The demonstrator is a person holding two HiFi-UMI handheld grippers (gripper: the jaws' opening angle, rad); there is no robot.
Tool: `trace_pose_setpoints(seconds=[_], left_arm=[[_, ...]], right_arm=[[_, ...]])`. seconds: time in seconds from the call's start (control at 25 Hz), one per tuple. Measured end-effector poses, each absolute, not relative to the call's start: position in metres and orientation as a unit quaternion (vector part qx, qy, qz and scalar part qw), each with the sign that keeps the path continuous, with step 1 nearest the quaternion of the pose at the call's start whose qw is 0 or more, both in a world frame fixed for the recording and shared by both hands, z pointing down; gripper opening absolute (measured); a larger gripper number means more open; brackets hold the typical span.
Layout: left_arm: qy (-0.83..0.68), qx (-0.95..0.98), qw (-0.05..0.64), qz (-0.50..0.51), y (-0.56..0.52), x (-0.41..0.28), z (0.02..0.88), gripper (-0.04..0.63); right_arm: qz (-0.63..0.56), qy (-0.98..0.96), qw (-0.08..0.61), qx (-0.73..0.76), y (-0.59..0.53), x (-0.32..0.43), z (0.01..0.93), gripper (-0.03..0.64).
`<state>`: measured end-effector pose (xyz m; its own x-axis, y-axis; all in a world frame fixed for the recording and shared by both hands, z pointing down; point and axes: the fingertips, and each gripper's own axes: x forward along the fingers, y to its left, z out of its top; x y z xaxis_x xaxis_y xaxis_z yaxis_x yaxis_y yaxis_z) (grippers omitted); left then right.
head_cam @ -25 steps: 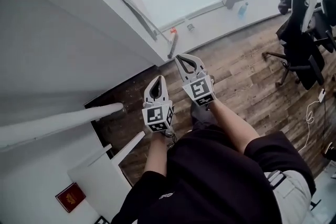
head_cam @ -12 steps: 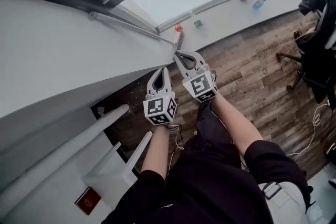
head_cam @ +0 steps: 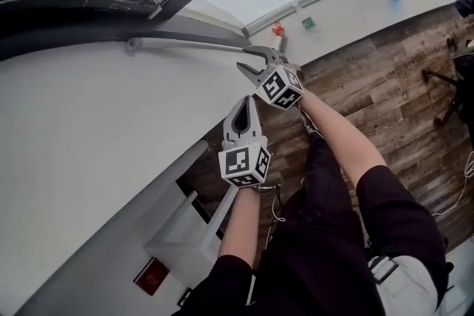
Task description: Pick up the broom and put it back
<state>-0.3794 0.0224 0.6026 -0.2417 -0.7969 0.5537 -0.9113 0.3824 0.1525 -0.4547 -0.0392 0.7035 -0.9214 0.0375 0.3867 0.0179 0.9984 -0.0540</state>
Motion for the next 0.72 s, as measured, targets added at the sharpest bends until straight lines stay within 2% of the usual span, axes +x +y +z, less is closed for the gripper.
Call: trace_pose_setpoints(seconds=[0.4,0.44,0.52,0.72], left_arm=[[-0.783,0.539,0.293,0.106,0.023,-0.389,0.608,0.002],[-0.783,0.537,0.295,0.109,0.027,-0.388,0.609,0.002],[-0.784,0.533,0.298,0.114,0.035,-0.388,0.611,0.002],[-0.786,0.532,0.293,0.113,0.045,-0.387,0.608,0.000]], right_arm=[[0.000,-0.973,0.228,-0.029,-0.041,-0.547,0.759,0.150],[0.005,-0.973,0.227,-0.029,-0.041,-0.551,0.761,0.149],[0.006,-0.975,0.221,-0.028,-0.038,-0.551,0.761,0.103],[0.000,-0.978,0.206,0.012,-0.040,-0.525,0.755,0.101]])
